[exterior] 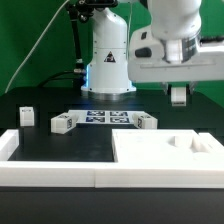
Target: Assemble one leg
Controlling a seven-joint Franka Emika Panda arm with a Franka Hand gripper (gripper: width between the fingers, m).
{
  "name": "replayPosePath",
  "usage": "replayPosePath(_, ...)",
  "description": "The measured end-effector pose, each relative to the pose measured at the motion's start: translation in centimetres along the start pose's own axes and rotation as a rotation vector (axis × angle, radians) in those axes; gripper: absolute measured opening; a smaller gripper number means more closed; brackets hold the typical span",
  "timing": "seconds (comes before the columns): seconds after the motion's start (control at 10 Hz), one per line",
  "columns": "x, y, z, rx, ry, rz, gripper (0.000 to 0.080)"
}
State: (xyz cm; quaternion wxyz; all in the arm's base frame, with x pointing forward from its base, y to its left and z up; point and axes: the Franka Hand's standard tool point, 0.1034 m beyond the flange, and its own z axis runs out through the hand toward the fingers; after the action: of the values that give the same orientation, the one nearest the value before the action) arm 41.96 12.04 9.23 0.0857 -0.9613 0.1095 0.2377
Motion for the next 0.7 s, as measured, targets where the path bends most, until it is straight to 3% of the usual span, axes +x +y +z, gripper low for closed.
replayPosePath(0.3,0.6,2.0,-3.6,-0.053,0.223,-0.125,0.0291)
replayPosePath(0.4,1.6,2.3,-4.9,-0.063,0.352,-0.162,0.0291)
replayPosePath(0.6,1.5,2.1,-4.3,-0.051,0.512,-0.168,0.0291)
replayPosePath(0.7,2.1,1.8,-4.7,-0.033,0.652,-0.176,0.0291)
